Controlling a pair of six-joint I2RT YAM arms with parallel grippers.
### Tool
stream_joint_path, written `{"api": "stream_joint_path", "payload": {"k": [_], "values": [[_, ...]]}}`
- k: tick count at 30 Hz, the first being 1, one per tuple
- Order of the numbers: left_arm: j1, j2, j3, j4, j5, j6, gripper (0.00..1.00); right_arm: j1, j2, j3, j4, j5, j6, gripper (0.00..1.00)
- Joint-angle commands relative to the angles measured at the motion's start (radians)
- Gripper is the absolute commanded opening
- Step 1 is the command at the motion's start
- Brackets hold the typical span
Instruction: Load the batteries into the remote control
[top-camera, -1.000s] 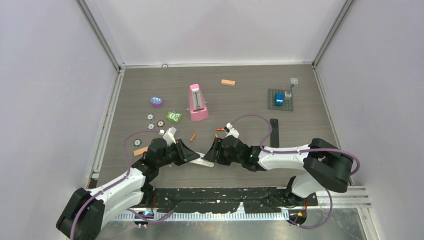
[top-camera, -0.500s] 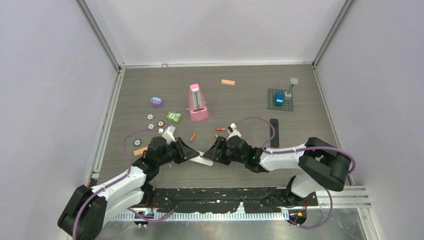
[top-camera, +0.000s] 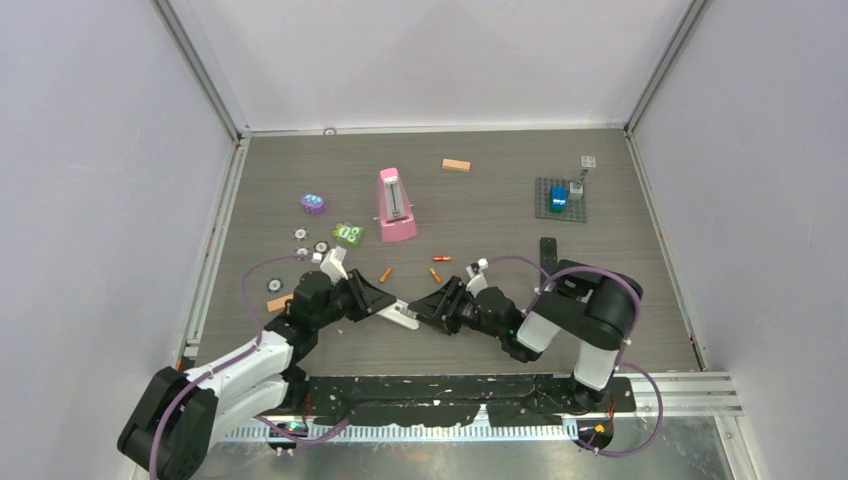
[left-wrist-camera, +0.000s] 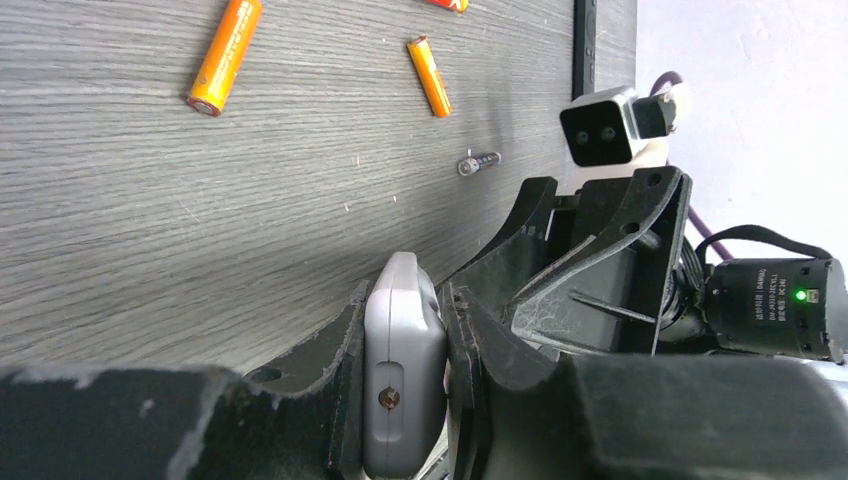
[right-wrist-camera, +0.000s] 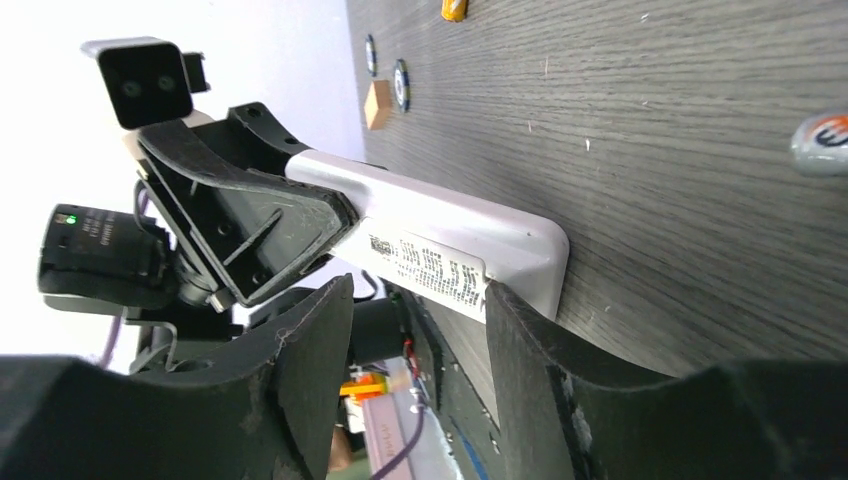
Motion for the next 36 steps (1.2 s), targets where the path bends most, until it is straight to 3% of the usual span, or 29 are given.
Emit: {"api": "stream_joint_path", "payload": {"k": [1,8,14,21,27,31,33,36], "values": [[-0.029,0.022,-0.037,-0.105,0.033,0.036,0.00,0.028,0.109,0.010,0.320,-0.074,0.111,0.56],[-0.030,-0.036,-0.006,-0.232,-0.076,0.089,0.00,0.022,0.089,0.008,0.421,-0.062,0.110,0.55],[-0.032,-0.103,0.053,-0.402,-0.190,0.162,0.00,-0.004,0.006,-0.010,0.393,-0.068,0.085,0.55],[-0.035,-0.139,0.109,-0.491,-0.255,0.218,0.00,-0.036,-0.068,-0.019,0.302,-0.084,0.054,0.55],[-0.036,-0.212,0.196,-0.647,-0.401,0.267,0.00,-0.085,-0.224,-0.036,-0.036,-0.047,-0.049,0.58],[-0.036,-0.262,0.238,-0.727,-0.463,0.301,0.00,-0.105,-0.408,0.053,-0.451,0.024,-0.220,0.60],[-0.036,-0.271,0.254,-0.736,-0.458,0.322,0.00,-0.104,-0.492,0.148,-0.799,0.083,-0.332,0.61],[-0.036,-0.276,0.280,-0.750,-0.430,0.342,0.00,-0.105,-0.521,0.247,-1.004,0.148,-0.468,0.63]]}}
